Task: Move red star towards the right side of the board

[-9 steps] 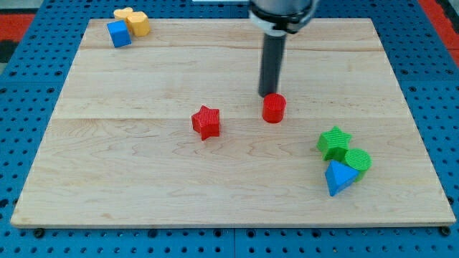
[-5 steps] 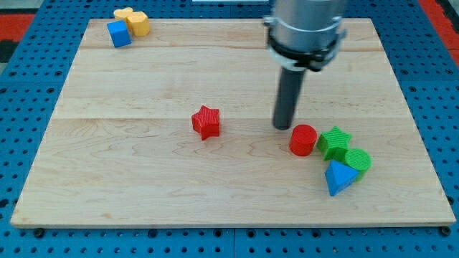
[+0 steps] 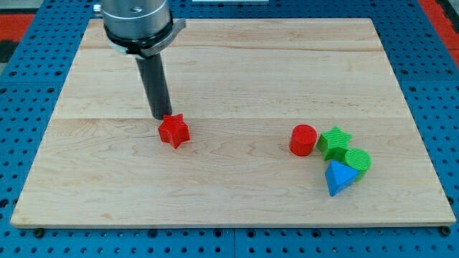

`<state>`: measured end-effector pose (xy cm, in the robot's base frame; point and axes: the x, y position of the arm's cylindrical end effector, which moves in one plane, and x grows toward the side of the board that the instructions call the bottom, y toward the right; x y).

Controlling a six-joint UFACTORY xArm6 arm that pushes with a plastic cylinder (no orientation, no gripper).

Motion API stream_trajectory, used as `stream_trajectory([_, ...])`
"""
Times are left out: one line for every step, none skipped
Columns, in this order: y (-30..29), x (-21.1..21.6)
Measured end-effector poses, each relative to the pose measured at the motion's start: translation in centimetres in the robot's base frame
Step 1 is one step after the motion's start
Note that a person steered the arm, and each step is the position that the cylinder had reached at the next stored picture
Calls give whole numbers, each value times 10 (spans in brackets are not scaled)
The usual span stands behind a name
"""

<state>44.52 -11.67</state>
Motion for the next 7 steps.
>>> stream_trajectory([17, 24])
stream_trajectory([41, 45])
stream_trajectory([22, 77])
stream_trajectory([35, 90])
stream_trajectory([57, 82])
stream_trajectory([87, 81])
stream_trajectory([75, 75])
